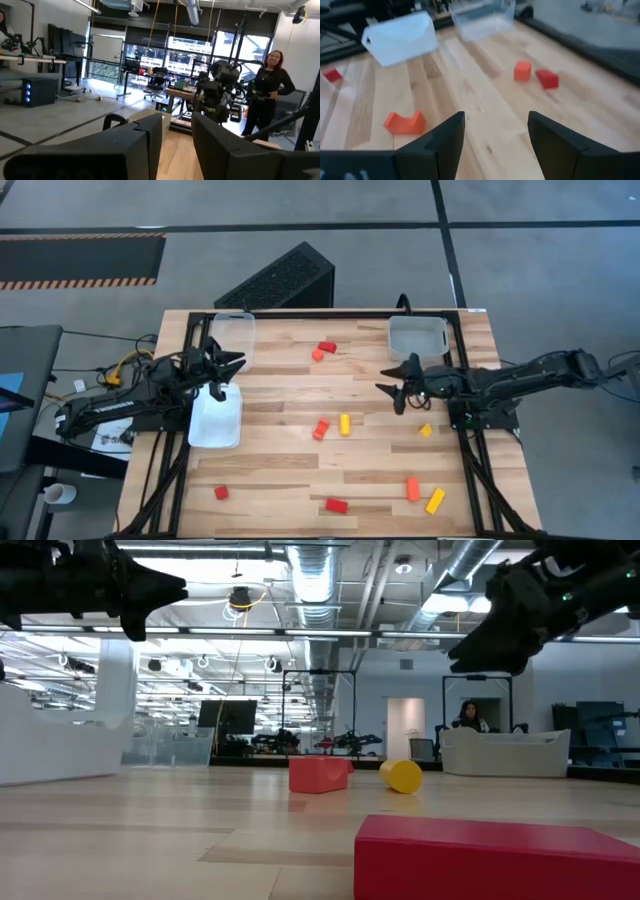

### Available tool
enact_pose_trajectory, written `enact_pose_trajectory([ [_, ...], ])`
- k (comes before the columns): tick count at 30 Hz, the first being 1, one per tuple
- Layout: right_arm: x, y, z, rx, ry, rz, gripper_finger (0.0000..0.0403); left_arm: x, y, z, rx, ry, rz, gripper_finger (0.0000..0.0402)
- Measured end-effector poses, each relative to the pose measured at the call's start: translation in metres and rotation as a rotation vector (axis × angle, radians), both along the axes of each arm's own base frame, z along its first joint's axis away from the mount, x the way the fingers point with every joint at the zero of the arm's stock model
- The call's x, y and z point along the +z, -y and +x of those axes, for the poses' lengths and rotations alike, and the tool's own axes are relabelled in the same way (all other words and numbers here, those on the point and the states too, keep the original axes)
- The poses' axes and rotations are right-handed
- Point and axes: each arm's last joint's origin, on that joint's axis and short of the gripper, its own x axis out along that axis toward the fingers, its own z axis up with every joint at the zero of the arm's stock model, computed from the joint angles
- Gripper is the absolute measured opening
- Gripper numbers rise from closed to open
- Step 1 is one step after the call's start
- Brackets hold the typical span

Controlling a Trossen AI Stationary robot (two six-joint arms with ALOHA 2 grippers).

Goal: Sort & place blocks by color
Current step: Put the top right yellow block into the gray bin

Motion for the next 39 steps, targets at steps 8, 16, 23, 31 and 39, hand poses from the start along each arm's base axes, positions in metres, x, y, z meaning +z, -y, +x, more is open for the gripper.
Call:
enact_pose_trajectory([
  [8, -0.010, -0.004, 0.016, 0.000, 0.006, 0.045, 0.0246, 0.002, 0.000, 0.000, 0.000, 0.020, 0.007, 0.0093],
  [16, -0.003, -0.005, 0.031, -0.010, 0.017, 0.060, 0.0246, 0.002, 0.000, 0.000, 0.001, 0.019, 0.009, 0.0093],
  [23, 0.013, -0.007, 0.056, 0.011, -0.004, 0.018, 0.0246, 0.002, 0.000, -0.001, 0.017, 0.018, 0.008, 0.0093],
  [31, 0.010, -0.029, 0.073, 0.065, -0.087, 0.069, 0.0240, 0.001, 0.000, 0.000, 0.017, 0.012, 0.009, 0.0093],
  [39, 0.018, -0.055, 0.056, -0.006, -0.329, 0.167, 0.0225, 0.001, 0.000, 0.000, 0.023, 0.012, 0.012, 0.0093],
])
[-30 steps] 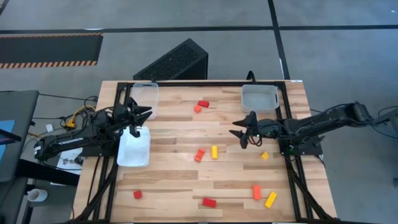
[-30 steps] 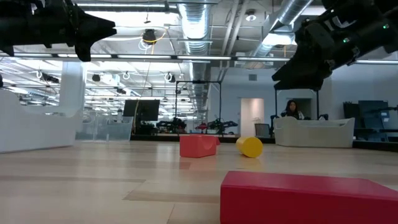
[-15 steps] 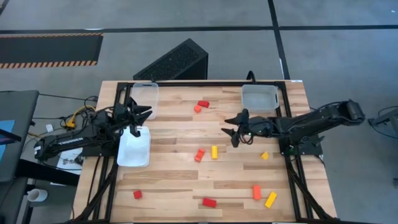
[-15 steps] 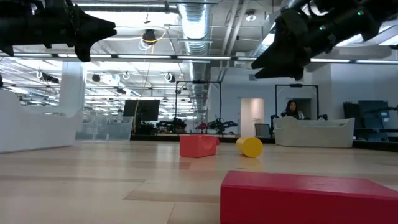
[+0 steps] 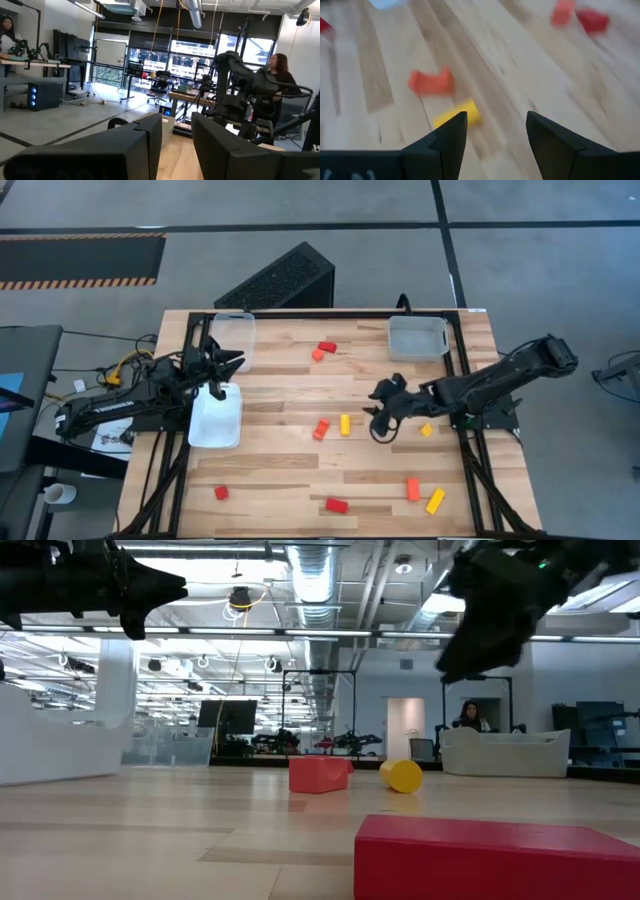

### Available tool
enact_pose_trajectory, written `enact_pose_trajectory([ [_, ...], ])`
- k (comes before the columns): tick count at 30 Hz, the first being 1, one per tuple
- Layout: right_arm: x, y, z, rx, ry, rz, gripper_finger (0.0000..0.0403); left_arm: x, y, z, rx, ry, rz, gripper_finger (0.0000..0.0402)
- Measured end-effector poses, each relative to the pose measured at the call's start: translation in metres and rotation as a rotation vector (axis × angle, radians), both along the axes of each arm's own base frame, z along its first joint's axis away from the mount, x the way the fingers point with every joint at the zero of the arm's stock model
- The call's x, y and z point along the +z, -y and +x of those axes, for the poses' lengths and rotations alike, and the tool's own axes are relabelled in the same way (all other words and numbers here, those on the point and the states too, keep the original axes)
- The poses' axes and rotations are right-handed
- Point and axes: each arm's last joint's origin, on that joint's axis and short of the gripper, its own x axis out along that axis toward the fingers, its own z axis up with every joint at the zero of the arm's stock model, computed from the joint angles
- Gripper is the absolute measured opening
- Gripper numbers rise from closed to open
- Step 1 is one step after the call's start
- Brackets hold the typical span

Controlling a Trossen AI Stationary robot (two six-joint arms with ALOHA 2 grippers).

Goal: Sort & place blocks by color
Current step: Put the top right yellow block into the gray bin

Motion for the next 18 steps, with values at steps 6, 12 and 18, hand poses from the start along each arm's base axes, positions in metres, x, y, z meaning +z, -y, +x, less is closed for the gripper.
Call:
enact_pose_trajectory([
  [6, 0.011, -0.013, -0.033, -0.082, -0.230, 0.123, 0.0222, 0.000, 0.000, 0.000, 0.002, 0.001, -0.001, 0.0093],
  [12, 0.010, -0.028, -0.065, -0.156, -0.343, 0.209, 0.0222, 0.000, 0.000, 0.000, 0.002, 0.004, 0.000, 0.0093],
  [18, 0.001, -0.042, -0.085, -0.218, -0.369, 0.247, 0.0222, 0.000, 0.000, 0.000, -0.006, 0.000, -0.001, 0.0093],
])
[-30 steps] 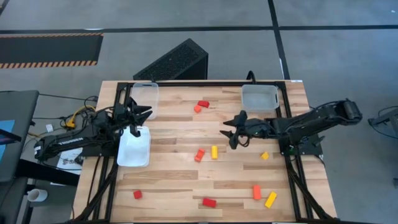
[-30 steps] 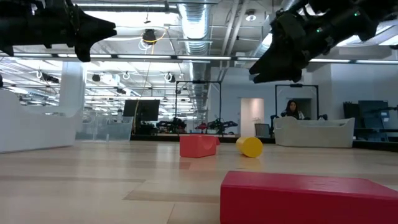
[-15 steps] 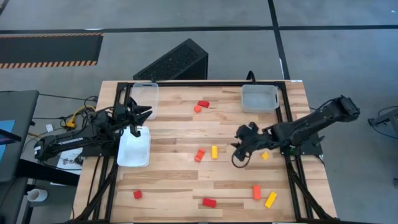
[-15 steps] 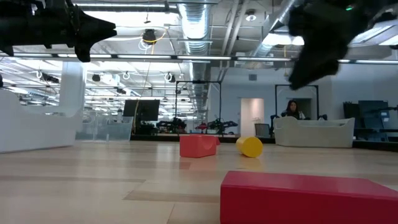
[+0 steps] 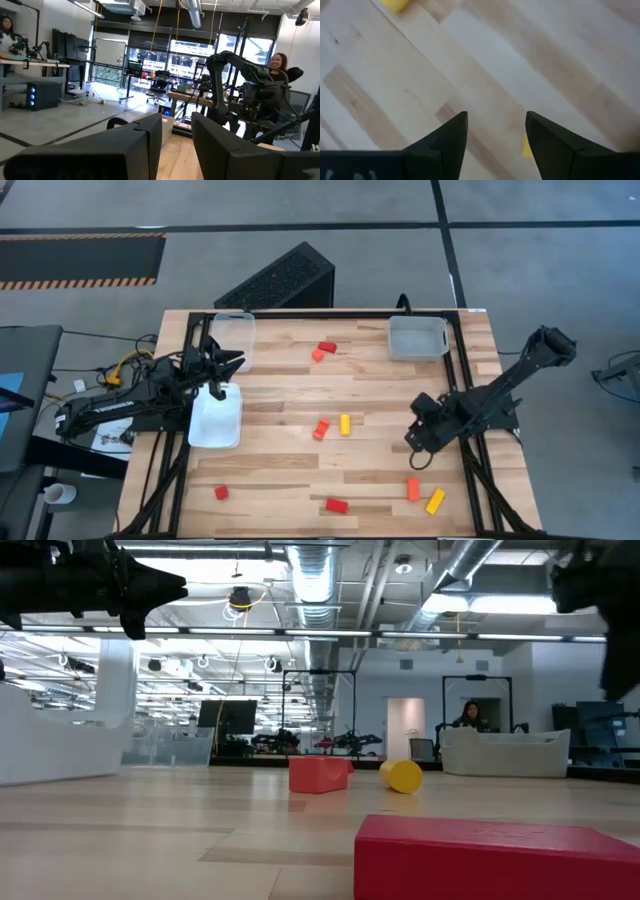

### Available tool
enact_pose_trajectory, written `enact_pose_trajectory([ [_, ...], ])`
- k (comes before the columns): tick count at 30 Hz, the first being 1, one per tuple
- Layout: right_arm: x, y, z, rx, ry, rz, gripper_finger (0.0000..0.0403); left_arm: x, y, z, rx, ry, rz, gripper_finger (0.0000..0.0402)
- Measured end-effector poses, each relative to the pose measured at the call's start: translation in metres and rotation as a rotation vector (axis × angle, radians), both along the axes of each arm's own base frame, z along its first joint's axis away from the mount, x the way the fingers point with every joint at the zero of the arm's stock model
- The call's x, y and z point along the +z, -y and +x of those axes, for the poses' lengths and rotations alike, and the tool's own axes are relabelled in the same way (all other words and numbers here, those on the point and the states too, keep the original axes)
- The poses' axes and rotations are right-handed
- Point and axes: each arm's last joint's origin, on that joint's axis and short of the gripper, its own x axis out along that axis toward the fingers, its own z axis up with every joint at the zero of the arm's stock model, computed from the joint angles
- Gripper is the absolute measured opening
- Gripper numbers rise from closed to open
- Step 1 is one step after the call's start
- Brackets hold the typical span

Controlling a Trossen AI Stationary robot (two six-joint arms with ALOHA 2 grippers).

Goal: Sort & place blocks by color
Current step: Put the top right yellow block into the gray bin

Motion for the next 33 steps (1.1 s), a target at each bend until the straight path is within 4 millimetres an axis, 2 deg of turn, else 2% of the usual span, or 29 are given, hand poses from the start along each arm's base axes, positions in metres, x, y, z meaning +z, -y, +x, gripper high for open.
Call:
enact_pose_trajectory([
  [7, -0.012, -0.007, -0.015, -0.083, -0.059, 0.023, 0.0222, 0.000, 0.000, 0.000, 0.000, 0.005, -0.001, 0.0093],
  [14, -0.029, 0.001, -0.032, -0.171, -0.201, 0.008, 0.0226, 0.000, 0.000, 0.000, 0.001, 0.005, -0.002, 0.0093],
  [25, -0.030, 0.000, -0.028, -0.172, -0.183, 0.038, 0.0281, 0.000, 0.000, 0.000, 0.002, 0.005, -0.001, 0.0093],
  [33, -0.038, 0.008, -0.023, -0.419, -0.111, 0.041, 0.0321, 0.000, 0.000, 0.000, 0.002, 0.005, -0.001, 0.0093],
])
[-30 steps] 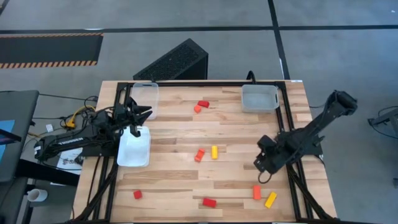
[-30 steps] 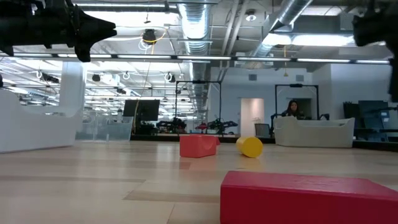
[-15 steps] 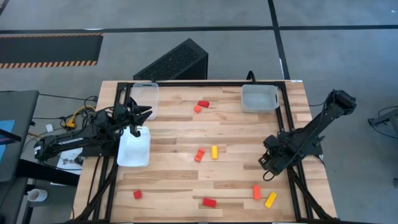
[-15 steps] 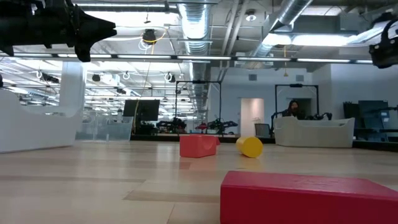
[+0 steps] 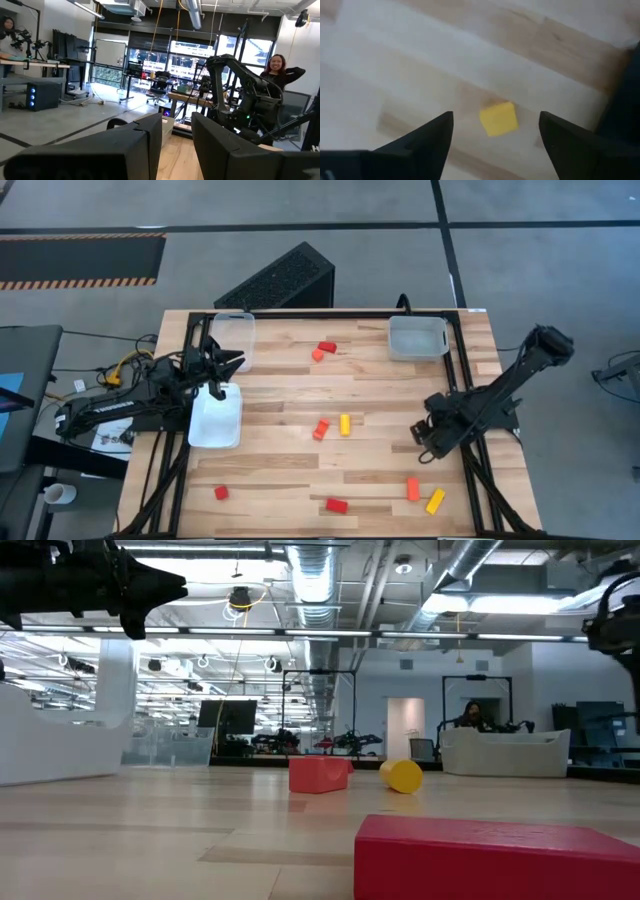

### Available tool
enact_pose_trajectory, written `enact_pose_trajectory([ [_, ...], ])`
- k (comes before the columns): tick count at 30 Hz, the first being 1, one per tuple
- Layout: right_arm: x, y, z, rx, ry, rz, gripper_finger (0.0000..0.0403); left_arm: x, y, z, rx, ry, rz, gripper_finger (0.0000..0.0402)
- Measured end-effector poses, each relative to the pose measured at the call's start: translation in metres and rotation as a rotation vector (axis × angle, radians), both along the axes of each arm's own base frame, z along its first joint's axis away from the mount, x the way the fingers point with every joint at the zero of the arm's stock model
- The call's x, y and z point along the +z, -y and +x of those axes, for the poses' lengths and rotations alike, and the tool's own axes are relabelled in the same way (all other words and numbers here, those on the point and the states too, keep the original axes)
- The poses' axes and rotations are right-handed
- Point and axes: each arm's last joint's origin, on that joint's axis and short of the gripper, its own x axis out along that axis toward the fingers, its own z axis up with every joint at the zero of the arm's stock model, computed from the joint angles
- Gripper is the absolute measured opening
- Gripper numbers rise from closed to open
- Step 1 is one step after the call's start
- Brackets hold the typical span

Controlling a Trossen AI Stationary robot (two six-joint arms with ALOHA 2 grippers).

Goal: Sort & place blocks by color
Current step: Put the top right yellow block into the gray bin

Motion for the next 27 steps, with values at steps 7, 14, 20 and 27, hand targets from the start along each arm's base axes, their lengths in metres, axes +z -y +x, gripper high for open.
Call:
enact_pose_trajectory([
  [7, -0.019, 0.004, 0.011, -0.121, -0.102, -0.020, 0.0322, 0.000, 0.000, 0.000, -0.001, 0.000, -0.004, 0.0093],
  [14, -0.037, -0.002, 0.022, -0.138, -0.179, 0.011, 0.0321, 0.000, 0.000, 0.000, 0.000, -0.004, 0.000, 0.0093],
  [20, -0.048, -0.009, 0.032, -0.135, -0.154, 0.031, 0.0321, -0.001, 0.000, 0.000, 0.000, -0.005, 0.000, 0.0093],
  [27, -0.054, -0.015, 0.034, -0.144, -0.138, 0.027, 0.0313, 0.000, 0.000, 0.000, 0.000, -0.004, 0.000, 0.0093],
])
